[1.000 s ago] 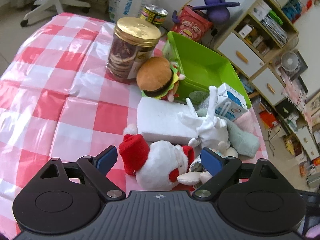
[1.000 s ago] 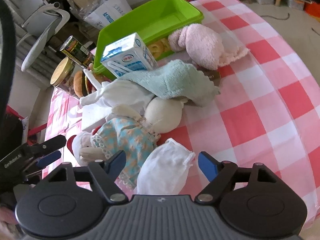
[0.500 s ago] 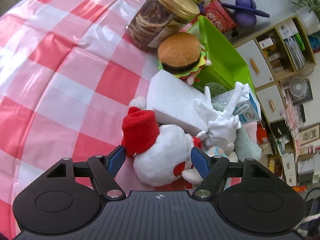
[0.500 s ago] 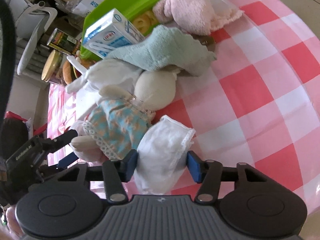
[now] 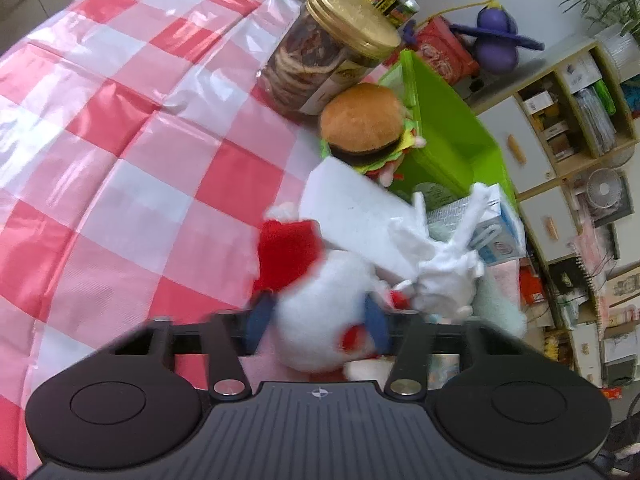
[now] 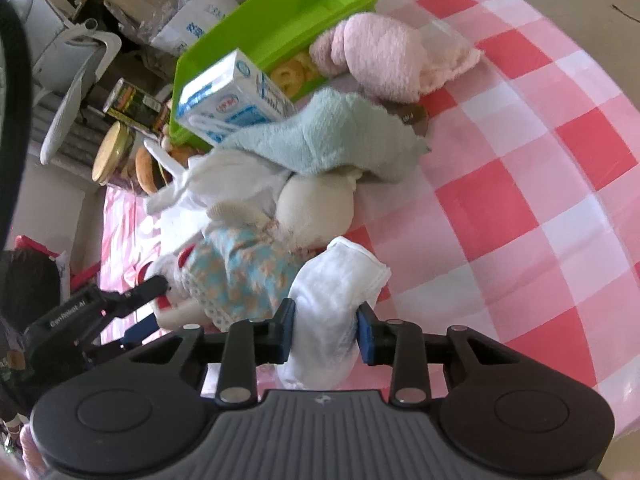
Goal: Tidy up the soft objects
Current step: 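Grasp the Santa plush with the left tool while the right tool grasps the white cloth, then carry Santa plush and white cloth into the green tray and release both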
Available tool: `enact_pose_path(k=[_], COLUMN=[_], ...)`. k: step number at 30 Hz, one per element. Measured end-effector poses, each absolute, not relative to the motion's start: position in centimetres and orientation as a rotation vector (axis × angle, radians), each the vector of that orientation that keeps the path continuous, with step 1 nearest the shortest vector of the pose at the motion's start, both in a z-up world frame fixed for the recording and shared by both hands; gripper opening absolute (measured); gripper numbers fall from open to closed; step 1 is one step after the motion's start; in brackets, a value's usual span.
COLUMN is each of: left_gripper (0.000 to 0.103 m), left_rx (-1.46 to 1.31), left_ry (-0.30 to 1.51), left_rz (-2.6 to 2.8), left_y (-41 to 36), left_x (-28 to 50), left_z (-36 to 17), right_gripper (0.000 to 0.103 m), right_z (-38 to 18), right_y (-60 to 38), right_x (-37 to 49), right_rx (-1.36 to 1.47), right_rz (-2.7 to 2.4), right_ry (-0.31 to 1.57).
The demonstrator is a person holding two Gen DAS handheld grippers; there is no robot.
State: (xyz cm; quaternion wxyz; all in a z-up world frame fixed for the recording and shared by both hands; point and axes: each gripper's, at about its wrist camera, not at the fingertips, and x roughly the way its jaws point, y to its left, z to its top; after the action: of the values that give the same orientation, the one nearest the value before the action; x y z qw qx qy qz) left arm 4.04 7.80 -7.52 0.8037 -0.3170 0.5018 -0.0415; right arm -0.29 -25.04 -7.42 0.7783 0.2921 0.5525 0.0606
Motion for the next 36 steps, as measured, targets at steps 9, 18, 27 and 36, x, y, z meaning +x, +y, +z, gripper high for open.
enact_pose_path(k=[9,18,27,36], left_gripper=[0.038,0.037,0.037,0.037], left_rx=[-0.680,-0.664,-0.680,-0.615], left_ry=[1.030,0.945,0.867,0.800], left_rz=[-0.092,-0.112,-0.123,-0.156], left_y=[8.7,8.9,9.3,8.3], left_x=[3.5,3.0,1.9,3.6], left_z=[-6.1,-3.4,-0.7,2.8], right_gripper=[0.007,0.007,0.007,0.007], right_z=[-5.4,-4.0,-2.9,0.1], right_y=[-26.5,-27.0,-26.6,-27.7], right_x=[-0.9,-0.5,0.0,3.1], right_rx=[0.672,0.706,0.754,0.770], right_rz=[0.119,0.138,0.164,0.147], right_ry=[1.091,1.021,0.984,0.915])
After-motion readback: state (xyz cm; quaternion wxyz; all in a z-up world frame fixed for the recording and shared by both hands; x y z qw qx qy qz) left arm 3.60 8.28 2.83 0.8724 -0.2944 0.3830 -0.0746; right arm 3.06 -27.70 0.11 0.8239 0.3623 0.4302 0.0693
